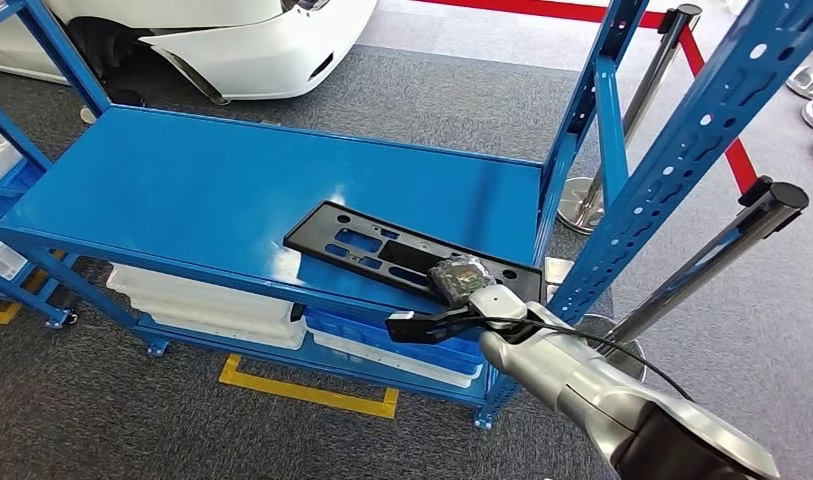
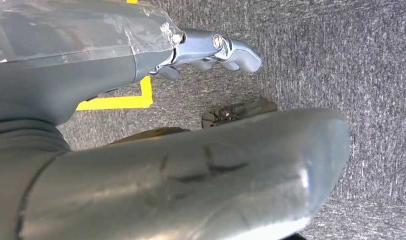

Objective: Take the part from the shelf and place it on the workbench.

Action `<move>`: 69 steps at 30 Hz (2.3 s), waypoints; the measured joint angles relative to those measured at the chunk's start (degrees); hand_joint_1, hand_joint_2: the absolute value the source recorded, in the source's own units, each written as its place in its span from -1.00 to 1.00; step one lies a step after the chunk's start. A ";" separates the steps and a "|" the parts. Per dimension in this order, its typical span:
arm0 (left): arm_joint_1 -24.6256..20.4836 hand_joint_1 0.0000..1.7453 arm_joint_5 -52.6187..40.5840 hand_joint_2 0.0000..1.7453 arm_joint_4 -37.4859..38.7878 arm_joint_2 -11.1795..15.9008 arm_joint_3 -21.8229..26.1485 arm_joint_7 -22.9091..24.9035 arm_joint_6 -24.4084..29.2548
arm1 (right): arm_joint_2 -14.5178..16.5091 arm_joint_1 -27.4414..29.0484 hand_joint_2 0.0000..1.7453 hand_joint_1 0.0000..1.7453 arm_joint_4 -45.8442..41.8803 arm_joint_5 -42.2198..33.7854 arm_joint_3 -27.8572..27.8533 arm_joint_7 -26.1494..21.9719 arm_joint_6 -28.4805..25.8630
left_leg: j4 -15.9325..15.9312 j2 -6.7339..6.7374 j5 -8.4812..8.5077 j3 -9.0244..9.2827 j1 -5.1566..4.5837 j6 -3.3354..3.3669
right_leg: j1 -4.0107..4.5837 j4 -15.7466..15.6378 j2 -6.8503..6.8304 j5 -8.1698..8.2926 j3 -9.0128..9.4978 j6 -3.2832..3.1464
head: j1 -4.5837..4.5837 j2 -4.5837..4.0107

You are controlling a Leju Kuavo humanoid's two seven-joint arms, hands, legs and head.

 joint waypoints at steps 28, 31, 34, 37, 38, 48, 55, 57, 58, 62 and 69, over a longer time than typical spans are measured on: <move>0.02 -1.00 0.77 -1.00 0.00 0.00 0.05 -0.15 0.96 | 0.13 1.19 1.00 1.00 -8.67 -13.32 -5.33 -8.48 -12.82 | 0.00 -0.03 0.05 -0.22 -0.01 0.01 | -0.05 0.04 0.00 0.09 -0.25 0.01 | 0.05 0.01; 0.04 -1.00 1.06 -1.00 0.00 0.01 0.20 -0.62 1.37 | 0.04 1.96 1.00 1.00 -14.59 -19.33 -7.50 -9.90 -13.43 | 0.00 -0.05 0.07 -0.29 -0.01 -0.02 | 0.01 0.05 0.01 0.09 -0.33 0.00 | 0.01 0.01; 0.05 -1.00 1.41 -1.00 0.00 0.02 0.39 -1.21 1.99 | -0.38 3.32 1.00 1.00 -22.73 -26.00 -9.64 -11.13 -13.90 | 0.00 -0.05 0.07 -0.35 -0.01 -0.03 | 0.06 0.05 0.03 0.09 -0.41 -0.01 | 0.03 0.01; 0.06 -1.00 1.69 -1.00 0.01 0.04 0.48 -1.48 2.62 | -0.84 4.50 1.00 1.00 -29.24 -29.44 -10.98 -12.02 -14.34 | 0.00 -0.04 0.06 -0.38 0.00 -0.04 | 0.07 0.05 0.05 0.09 -0.46 -0.01 | 0.01 0.00; 0.06 -1.00 1.75 -1.00 0.02 0.05 0.53 -1.61 2.81 | -1.04 4.84 1.00 1.00 -31.28 -29.93 -11.36 -12.19 -14.45 | 0.00 -0.04 0.06 -0.39 0.00 -0.04 | 0.07 0.05 0.06 0.08 -0.47 -0.01 | 0.01 0.00; 0.05 -1.00 2.54 -1.00 0.02 0.09 1.72 -4.22 4.43 | -3.38 9.16 1.00 1.00 -46.08 -35.70 -15.07 -16.22 -16.72 | 0.00 -0.02 0.06 -0.41 -0.01 -0.04 | 0.02 0.04 0.08 0.09 -0.48 -0.01 | 0.04 -0.01; 0.05 -1.00 3.09 -1.00 0.02 0.09 2.13 -5.32 4.84 | -4.63 11.26 1.00 1.00 -51.93 -39.21 -16.85 -18.85 -17.49 | 0.00 -0.03 0.06 -0.43 -0.01 -0.03 | 0.03 0.03 0.07 0.09 -0.49 -0.01 | 0.03 0.01; 0.05 -1.00 3.55 -1.00 0.02 0.09 2.58 -6.02 4.90 | -4.82 12.74 1.00 1.00 -54.37 -41.62 -17.71 -21.02 -18.24 | 0.00 -0.04 0.06 -0.44 -0.01 -0.04 | 0.04 0.03 0.06 0.09 -0.49 -0.01 | 0.04 -0.01; 0.05 -1.00 3.78 -1.00 0.02 0.09 2.80 -6.20 4.89 | -4.90 13.60 1.00 1.00 -55.74 -42.61 -18.16 -22.00 -18.61 | 0.00 -0.04 0.06 -0.44 -0.01 -0.04 | 0.04 0.03 0.06 0.08 -0.50 -0.01 | 0.04 -0.01; 0.05 -1.00 4.14 0.50 0.02 0.09 3.37 -6.36 4.81 | -5.03 17.69 1.00 1.00 -61.09 -45.06 -19.37 -25.85 -19.24 | -0.01 -0.03 0.03 -0.45 -0.01 -0.07 | 0.05 0.03 0.07 0.07 -0.51 -0.02 | 0.03 0.00; 0.01 -1.00 3.78 1.00 0.02 0.09 4.16 -7.26 4.94 | -4.81 22.49 1.00 1.00 -66.06 -46.08 -20.46 -28.79 -19.77 | -0.03 -0.03 0.03 -0.46 -0.01 -0.08 | 0.05 0.03 0.07 0.06 -0.50 -0.02 | 0.04 0.00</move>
